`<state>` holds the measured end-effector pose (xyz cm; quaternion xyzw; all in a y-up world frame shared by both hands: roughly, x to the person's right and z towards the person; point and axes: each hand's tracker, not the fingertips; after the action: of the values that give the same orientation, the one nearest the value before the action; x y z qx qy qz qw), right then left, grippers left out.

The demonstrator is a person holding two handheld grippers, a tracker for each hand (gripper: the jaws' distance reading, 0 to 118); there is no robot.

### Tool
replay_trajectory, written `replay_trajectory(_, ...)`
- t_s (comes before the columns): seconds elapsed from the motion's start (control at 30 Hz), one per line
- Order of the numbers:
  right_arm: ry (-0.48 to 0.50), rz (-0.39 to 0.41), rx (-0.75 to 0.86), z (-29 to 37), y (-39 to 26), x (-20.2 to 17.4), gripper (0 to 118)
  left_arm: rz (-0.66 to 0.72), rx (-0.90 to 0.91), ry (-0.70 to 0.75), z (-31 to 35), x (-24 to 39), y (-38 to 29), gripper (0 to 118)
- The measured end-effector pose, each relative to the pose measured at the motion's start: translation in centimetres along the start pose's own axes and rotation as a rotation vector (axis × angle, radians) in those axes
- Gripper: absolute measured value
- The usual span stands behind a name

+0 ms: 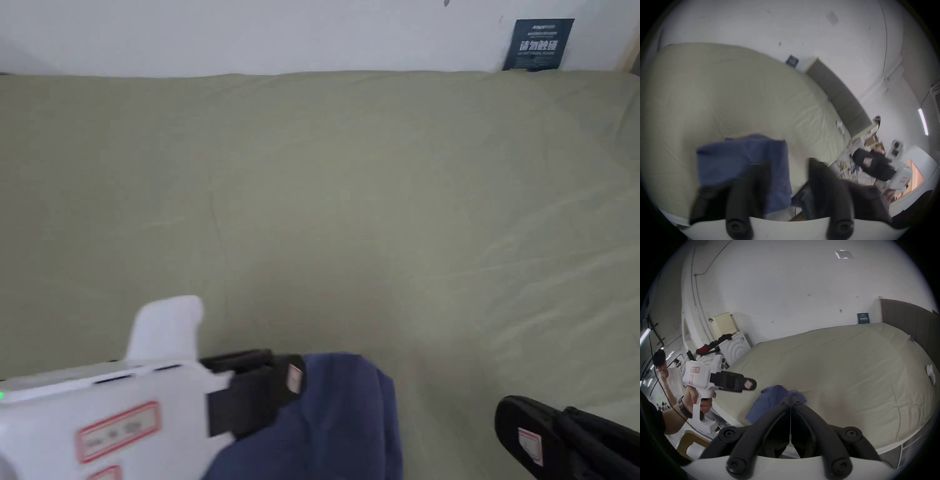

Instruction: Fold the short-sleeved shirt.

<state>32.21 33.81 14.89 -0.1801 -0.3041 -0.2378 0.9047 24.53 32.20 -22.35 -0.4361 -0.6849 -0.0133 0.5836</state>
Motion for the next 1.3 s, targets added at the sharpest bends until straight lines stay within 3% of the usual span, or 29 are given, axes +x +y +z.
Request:
replay_trajectory(0.1,0.006,0.041,0.003,-1.2,0.4,-1.3,1,-0.026,0.107,0.05,3.8,-2.6,0.1,0)
replay_trajectory(0.33,0.093,0.059,-0.004,-4.7,0.9,-3.4,1,-0.31,0.24,0.447,10.6,-4.4,-2.3,0)
replay_trajectory(0.53,0.178,0.082,-0.044,-7.9,0.8,-4.7,1,-0.287,0.278,0.462,11.7,-5.3,-4.4,0)
replay_trajectory(0.6,0.325,0.003,-0.071,-9.6,0.4,-4.2,1,-0.239,0.269,0.46,11.3,-5.7,-4.8,0)
replay_trajectory(0.67,0.565,-0.216,-0.12,-12.4,-0.5,-2.8,1,-0.196,0.284,0.417,11.3,-6.8,-5.3,0)
replay_trajectory(0.73,0.658,-0.388,-0.16,-15.5,-2.0,-1.8,0,-0.152,0.276,0.416,11.1,-7.2,-5.5,0)
replay_trajectory(0.77,0.672,-0.426,-0.196,-17.1,-2.8,-1.3,0,-0.127,0.275,0.4,11.0,-7.4,-5.6,0)
replay_trajectory(0.93,0.583,-0.525,-0.325,-22.0,-5.5,1.1,0,-0.114,0.286,0.381,11.1,-7.3,-6.0,0)
replay_trajectory(0.97,0.526,-0.504,-0.3,-22.0,-5.7,1.7,0,-0.123,0.28,0.375,11.1,-7.2,-6.0,0)
replay_trajectory(1.03,0.508,-0.574,-0.308,-22.0,-6.2,3.4,0,-0.134,0.271,0.379,11.0,-7.3,-6.1,0)
replay_trajectory(1.13,0.422,-0.603,-0.282,-21.4,-6.7,5.7,0,-0.137,0.263,0.365,10.6,-7.8,-6.4,0)
replay_trajectory(1.2,0.444,-0.634,-0.276,-20.8,-7.1,6.9,0,-0.117,0.231,0.347,10.0,-8.1,-6.4,0)
replay_trajectory(1.3,0.432,-0.61,-0.28,-20.4,-7.1,7.3,0,-0.074,0.189,0.26,9.0,-8.8,-6.4,0)
